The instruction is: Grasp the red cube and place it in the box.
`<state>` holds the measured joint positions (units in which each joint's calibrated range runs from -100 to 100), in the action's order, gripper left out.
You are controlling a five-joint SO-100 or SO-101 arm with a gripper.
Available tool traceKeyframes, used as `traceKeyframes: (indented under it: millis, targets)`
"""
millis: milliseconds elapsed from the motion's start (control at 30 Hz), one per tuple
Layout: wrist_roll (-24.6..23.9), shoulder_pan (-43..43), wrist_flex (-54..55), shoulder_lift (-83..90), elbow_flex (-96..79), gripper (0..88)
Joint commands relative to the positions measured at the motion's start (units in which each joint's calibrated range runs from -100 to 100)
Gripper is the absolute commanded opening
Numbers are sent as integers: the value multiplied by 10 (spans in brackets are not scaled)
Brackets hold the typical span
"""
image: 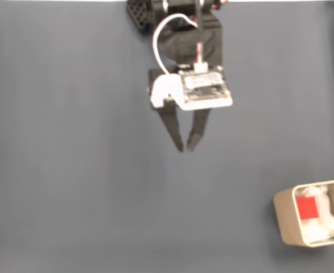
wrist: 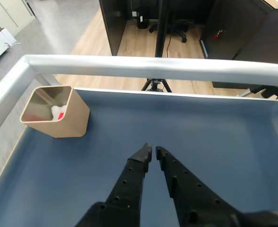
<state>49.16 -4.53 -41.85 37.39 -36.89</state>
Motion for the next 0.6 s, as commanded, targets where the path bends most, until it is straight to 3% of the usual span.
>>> traceKeyframes:
  millis: [0, 567]
  targets:
    - [-1, 18, 16, 63, -45, 0]
    - [10, 45, 50, 293, -413, 0]
